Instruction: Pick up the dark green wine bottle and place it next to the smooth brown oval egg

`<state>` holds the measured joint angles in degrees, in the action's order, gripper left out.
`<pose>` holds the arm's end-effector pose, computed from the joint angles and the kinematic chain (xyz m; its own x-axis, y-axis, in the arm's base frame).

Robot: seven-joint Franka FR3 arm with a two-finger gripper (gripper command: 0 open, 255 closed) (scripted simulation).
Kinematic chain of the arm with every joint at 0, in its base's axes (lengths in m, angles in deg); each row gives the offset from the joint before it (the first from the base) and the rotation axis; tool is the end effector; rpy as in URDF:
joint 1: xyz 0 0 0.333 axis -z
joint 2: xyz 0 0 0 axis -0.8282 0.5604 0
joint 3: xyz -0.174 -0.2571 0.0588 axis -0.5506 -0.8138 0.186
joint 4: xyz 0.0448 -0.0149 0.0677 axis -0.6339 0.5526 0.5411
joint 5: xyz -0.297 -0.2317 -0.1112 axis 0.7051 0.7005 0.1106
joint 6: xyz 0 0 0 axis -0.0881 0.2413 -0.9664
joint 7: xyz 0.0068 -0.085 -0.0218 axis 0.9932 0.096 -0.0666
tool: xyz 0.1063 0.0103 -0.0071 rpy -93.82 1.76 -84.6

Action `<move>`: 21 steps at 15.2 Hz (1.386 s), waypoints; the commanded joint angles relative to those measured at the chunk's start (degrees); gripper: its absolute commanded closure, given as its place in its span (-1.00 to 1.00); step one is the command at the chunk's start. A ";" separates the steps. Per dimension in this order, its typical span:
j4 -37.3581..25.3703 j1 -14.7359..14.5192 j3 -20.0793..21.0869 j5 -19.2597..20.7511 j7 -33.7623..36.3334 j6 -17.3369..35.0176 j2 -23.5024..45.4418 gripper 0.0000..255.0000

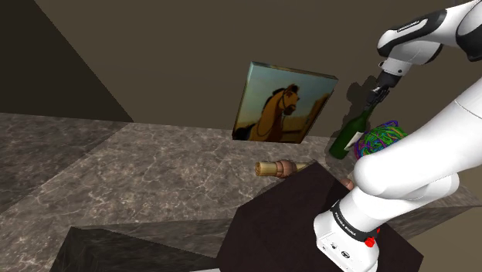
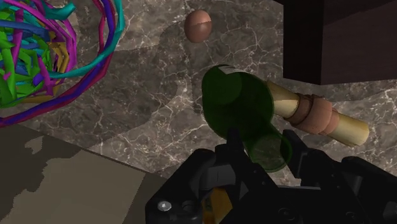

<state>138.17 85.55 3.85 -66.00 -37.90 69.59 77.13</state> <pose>0.2653 -0.4592 0.4422 0.9877 -0.1158 -0.1052 -0.1212 -0.9916 -0.0459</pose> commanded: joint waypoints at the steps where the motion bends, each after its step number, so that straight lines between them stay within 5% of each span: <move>1: 1.21 0.05 -0.08 -0.17 -0.09 1.66 0.43 1.00; 21: 8.87 0.75 -0.19 -4.52 -2.78 16.66 8.76 1.00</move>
<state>146.78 86.27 3.58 -70.11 -40.49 85.36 85.22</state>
